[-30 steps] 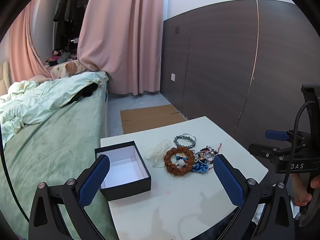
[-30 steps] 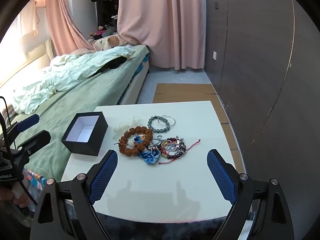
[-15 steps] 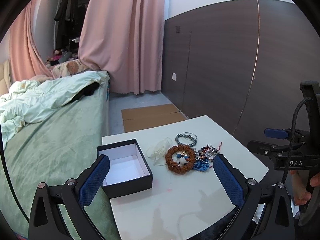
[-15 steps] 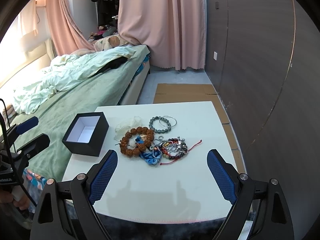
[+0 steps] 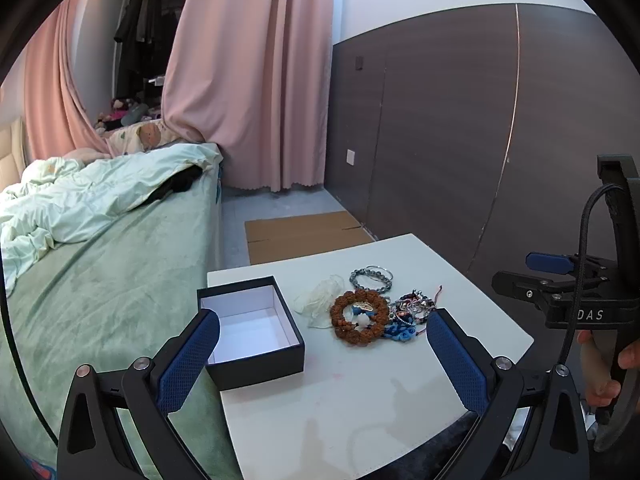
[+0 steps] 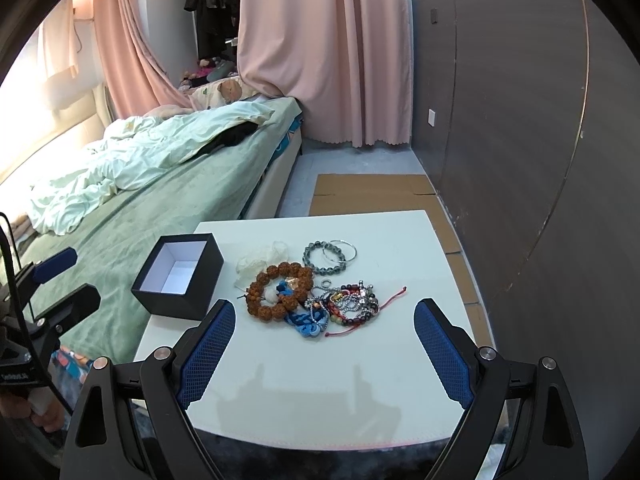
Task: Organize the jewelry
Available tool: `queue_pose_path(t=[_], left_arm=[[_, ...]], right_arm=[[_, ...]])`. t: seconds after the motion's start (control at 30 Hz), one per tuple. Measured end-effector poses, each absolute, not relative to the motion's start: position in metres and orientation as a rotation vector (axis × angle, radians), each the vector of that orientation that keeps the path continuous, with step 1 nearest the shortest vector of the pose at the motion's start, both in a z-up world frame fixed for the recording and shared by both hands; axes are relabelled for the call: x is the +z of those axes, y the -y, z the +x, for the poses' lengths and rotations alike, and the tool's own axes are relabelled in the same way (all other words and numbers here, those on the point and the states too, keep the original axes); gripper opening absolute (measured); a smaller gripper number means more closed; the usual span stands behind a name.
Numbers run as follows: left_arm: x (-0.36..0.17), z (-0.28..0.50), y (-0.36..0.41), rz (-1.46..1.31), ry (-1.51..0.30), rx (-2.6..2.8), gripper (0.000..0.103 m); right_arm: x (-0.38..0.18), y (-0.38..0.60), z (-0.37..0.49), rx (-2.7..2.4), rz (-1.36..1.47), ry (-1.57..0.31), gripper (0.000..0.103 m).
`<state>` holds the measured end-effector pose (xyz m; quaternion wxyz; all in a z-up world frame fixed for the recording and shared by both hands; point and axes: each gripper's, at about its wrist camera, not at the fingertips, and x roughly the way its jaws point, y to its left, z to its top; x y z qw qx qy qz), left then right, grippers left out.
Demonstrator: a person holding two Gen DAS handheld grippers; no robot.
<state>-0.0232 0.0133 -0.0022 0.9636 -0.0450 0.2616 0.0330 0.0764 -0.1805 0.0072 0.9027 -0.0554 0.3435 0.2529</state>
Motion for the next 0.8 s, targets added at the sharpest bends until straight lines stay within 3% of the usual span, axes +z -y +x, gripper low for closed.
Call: queue_pose_path(t=[0.8], left_arm=[[-0.006,-0.037,-0.02,-0.094,-0.519,0.058,0.103]], right_arm=[[0.01,0.176,0.072,0.532,-0.107,-0.665,0.091]])
